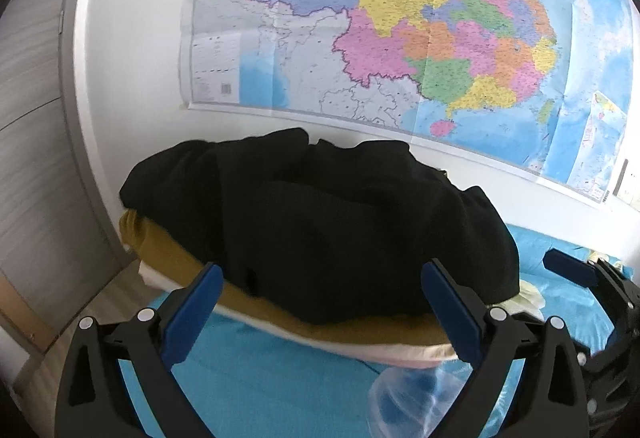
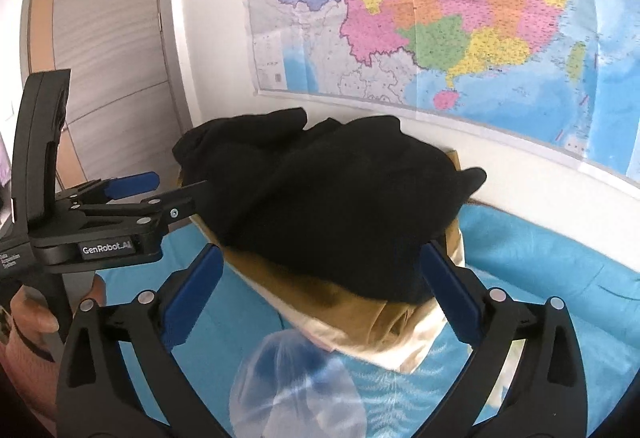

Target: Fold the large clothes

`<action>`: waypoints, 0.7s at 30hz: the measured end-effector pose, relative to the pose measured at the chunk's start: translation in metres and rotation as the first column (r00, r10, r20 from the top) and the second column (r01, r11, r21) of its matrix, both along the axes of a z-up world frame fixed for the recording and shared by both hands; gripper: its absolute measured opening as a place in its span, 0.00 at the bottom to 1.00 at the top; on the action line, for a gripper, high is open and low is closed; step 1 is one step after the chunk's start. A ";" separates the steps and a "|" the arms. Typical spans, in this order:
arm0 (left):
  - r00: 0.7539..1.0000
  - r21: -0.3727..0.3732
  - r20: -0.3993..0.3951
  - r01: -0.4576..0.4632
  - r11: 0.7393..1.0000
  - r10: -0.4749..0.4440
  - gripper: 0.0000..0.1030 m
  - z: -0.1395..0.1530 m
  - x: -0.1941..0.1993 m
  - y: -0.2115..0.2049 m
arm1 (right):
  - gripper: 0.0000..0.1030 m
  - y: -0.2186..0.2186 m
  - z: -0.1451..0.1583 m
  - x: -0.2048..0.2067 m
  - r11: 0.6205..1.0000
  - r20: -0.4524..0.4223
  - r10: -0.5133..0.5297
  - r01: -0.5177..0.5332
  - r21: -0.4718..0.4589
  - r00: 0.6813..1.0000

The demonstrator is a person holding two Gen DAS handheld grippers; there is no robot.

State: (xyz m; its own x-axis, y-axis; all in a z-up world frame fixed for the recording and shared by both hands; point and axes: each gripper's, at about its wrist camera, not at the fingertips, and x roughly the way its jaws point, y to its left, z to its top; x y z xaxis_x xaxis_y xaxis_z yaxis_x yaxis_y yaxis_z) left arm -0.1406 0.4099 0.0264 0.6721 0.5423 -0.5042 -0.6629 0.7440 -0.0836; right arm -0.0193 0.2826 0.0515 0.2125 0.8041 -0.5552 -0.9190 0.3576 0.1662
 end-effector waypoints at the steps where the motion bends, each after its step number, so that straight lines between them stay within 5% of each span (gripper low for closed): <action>1: 1.000 0.002 0.001 -0.010 1.000 0.010 0.93 0.000 -0.002 -0.003 | 0.94 -0.003 -0.001 -0.004 1.000 -0.002 0.006 -0.006 -0.001 1.000; 21: 0.996 0.006 -0.008 -0.087 0.996 0.087 0.93 -0.008 -0.037 -0.045 | 0.95 -0.044 -0.011 -0.037 1.000 -0.025 0.007 -0.008 -0.027 1.000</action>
